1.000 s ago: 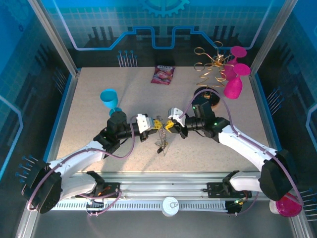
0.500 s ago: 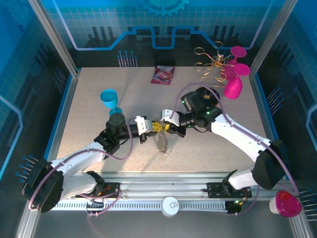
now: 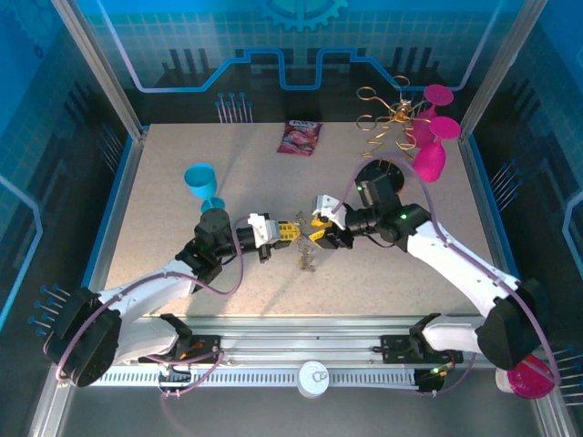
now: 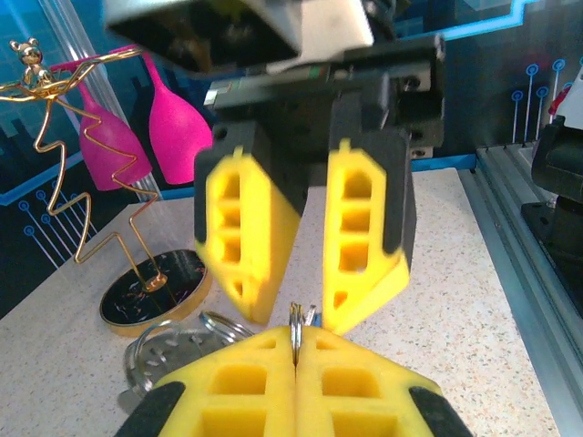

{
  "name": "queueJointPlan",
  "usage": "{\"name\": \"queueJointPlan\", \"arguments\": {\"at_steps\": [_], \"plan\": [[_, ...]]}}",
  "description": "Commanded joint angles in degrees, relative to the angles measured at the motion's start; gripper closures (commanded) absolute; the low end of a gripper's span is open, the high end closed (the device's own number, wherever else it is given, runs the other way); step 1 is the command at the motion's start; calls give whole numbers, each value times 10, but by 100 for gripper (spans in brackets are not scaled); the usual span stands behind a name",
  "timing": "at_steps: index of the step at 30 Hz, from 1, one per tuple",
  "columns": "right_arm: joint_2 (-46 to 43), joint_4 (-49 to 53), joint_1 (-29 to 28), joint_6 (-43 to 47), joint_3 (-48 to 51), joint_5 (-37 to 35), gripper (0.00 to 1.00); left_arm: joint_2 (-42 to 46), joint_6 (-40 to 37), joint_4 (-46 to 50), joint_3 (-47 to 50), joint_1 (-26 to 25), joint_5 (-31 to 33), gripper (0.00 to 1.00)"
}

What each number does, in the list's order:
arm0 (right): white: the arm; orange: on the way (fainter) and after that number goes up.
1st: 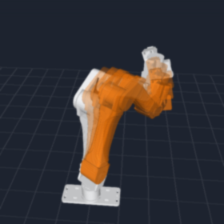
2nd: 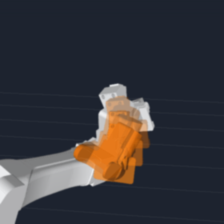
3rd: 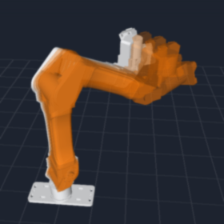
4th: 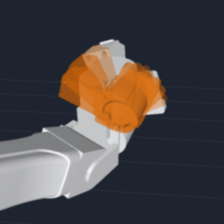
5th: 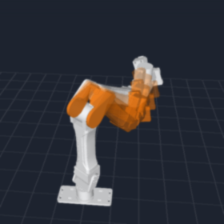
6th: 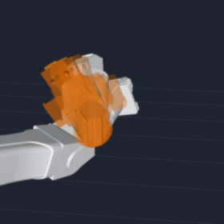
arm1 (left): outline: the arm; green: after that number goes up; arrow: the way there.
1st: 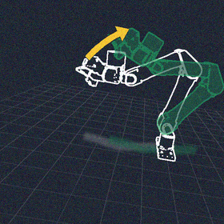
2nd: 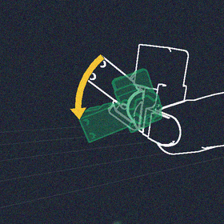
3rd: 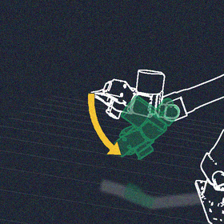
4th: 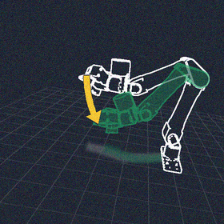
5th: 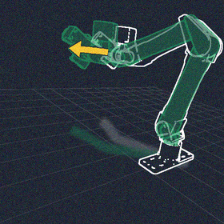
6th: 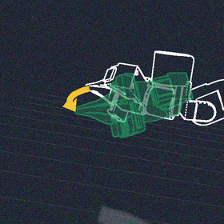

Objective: Put the keys on the keyring

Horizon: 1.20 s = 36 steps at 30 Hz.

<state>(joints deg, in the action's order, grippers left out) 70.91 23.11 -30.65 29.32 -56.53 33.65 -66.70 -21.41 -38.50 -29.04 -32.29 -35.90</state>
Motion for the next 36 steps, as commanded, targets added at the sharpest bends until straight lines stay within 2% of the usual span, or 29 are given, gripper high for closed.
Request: {"name": "queueJointPlan", "arguments": {"at_steps": [1, 7, 15, 21, 23, 25, 27, 28, 30, 32, 36], "plan": [[-26, -52, 3, -13, 22, 40, 65, -7, 14, -44, 0, 4, -27, 100], [-27, -84, -8, -10, 24, 57, 65, -15, 20, -48, -5, 4, -33, 100], [1, -97, -23, -6, 16, 59, 71, -16, 26, -54, -5, 4, -40, 100], [13, -95, -25, 4, 17, 47, 81, -13, 28, -56, -5, 4, -42, 100], [16, -96, -25, 5, 16, 47, 87, -14, 29, -56, -6, 4, -45, 100], [17, -98, -26, 5, 12, 52, 98, -14, 31, -58, -7, 4, -46, 100], [16, -94, -26, 8, 7, 51, 100, -13, 30, -49, -8, 5, -40, 100], [15, -87, -26, 13, 1, 48, 100, -11, 27, -36, -11, 5, -29, 100], [13, -51, -32, 36, -13, 30, 100, -2, 11, -1, -14, 6, -2, 82], [15, 4, -43, 71, -35, 3, 100, 10, -18, 57, -23, 6, 22, 82], [35, 102, -68, 124, -92, -41, 100, 19, -82, 187, -58, 5, 41, 89]]}}
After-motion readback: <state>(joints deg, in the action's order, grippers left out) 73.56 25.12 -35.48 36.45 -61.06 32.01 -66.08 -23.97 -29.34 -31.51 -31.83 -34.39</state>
